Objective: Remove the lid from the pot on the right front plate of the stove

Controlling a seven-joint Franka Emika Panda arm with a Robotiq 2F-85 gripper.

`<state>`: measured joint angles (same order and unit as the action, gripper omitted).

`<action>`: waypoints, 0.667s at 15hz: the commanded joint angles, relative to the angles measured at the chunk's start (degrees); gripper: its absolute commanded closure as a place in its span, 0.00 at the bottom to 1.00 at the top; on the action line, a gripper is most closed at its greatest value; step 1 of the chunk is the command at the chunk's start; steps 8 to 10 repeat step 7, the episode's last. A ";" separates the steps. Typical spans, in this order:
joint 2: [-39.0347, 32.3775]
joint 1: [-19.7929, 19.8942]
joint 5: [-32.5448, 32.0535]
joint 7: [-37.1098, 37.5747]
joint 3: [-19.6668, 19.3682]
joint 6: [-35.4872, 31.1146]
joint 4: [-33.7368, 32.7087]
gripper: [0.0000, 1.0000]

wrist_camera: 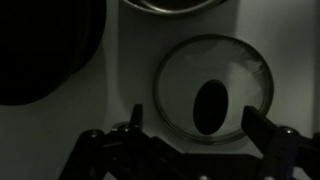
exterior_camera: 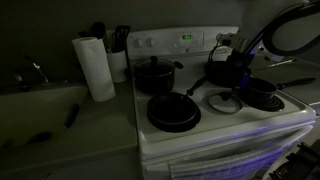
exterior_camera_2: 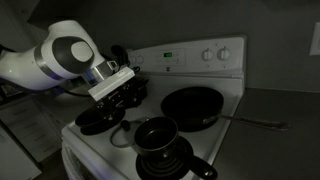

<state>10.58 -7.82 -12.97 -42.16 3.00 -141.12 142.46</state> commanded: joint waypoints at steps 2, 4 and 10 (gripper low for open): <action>4.88 -0.05 -1.13 -4.07 -0.42 7.81 -1.74 0.00; 6.16 -0.39 -1.16 -5.58 -0.39 8.77 -1.83 0.00; 7.41 -0.69 -1.17 -5.96 -0.04 8.62 -1.33 0.00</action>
